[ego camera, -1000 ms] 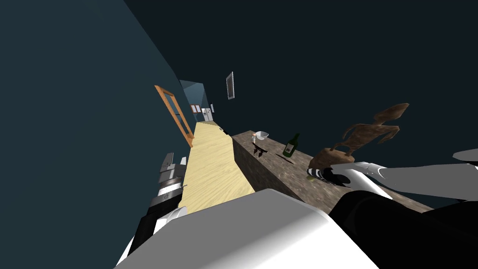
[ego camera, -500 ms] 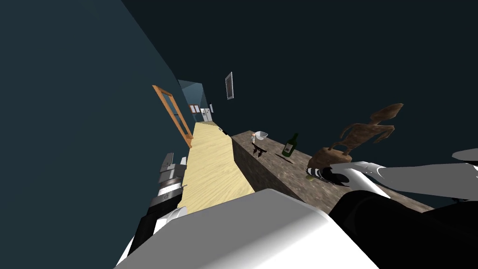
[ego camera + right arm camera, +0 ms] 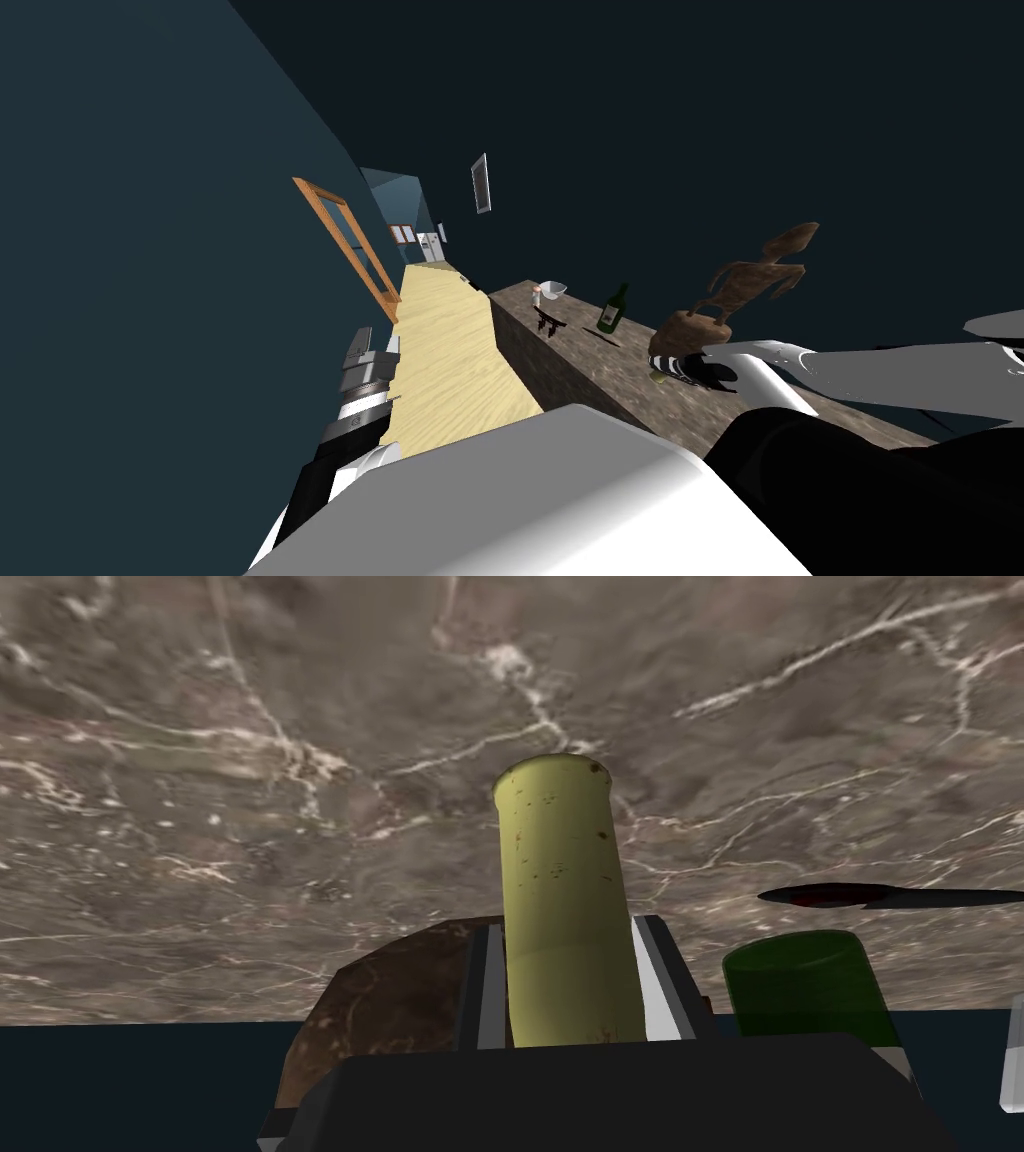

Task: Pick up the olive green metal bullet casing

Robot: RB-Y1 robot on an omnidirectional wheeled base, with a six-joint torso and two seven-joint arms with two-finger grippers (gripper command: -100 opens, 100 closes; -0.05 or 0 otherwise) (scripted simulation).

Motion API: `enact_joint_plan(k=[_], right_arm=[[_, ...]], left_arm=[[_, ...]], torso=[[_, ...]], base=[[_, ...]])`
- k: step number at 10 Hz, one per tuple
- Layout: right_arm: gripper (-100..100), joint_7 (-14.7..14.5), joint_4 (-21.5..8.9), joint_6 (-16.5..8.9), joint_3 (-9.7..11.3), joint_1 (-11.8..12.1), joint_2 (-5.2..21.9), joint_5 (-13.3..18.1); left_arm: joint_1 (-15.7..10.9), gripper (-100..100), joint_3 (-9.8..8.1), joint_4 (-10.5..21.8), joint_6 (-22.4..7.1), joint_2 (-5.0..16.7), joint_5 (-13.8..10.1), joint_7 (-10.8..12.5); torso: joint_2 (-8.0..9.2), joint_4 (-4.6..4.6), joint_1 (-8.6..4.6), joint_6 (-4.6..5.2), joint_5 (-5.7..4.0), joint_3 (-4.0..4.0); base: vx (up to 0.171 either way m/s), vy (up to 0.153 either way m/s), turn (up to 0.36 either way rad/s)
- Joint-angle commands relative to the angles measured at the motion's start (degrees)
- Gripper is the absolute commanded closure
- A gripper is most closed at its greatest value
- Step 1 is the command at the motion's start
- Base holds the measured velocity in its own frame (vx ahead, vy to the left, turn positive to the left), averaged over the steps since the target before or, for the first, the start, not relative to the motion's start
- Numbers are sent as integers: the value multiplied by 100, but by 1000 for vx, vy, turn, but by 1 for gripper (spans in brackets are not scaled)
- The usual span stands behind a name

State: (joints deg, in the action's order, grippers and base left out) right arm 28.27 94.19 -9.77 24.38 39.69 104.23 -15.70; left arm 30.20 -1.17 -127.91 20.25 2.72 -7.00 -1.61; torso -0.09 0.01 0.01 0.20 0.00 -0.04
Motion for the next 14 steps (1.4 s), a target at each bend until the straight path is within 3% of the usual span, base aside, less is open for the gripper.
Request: enact_joint_plan(k=[1, 8, 10, 13, 14], right_arm=[[100, -215, 13, 17, -44, 19, 16, -81], [100, -1224, 153, 81, -201, -92, 118, -882], [100, -1342, 153, 81, -201, -92, 118, -882], [100, -1800, 222, 113, -279, -147, 169, -1282], [100, -1880, 222, 113, -279, -147, 169, -1282]], left_arm=[[0, 0, 0, 0, 0, 0, 0, 0], [-1, 0, 0, 0, 0, 0, 0, 0], [-1, 0, 0, 0, 0, 0, 0, 0], [-1, 0, 0, 0, 0, 0, 0, 0], [0, 0, 0, 0, 0, 0, 0, 0]], torso=[[0, 0, 0, 0, 0, 0], [1, 0, 2, -8, 1, 0], [4, 0, 4, -7, 2, 1], [5, 0, 4, -8, 2, 2], [3, 1, 6, -3, 3, 2]], base=[[31, 6, -84], [37, 10, -112], [19, 10, -45], [31, 12, -120], [32, 14, -84]])
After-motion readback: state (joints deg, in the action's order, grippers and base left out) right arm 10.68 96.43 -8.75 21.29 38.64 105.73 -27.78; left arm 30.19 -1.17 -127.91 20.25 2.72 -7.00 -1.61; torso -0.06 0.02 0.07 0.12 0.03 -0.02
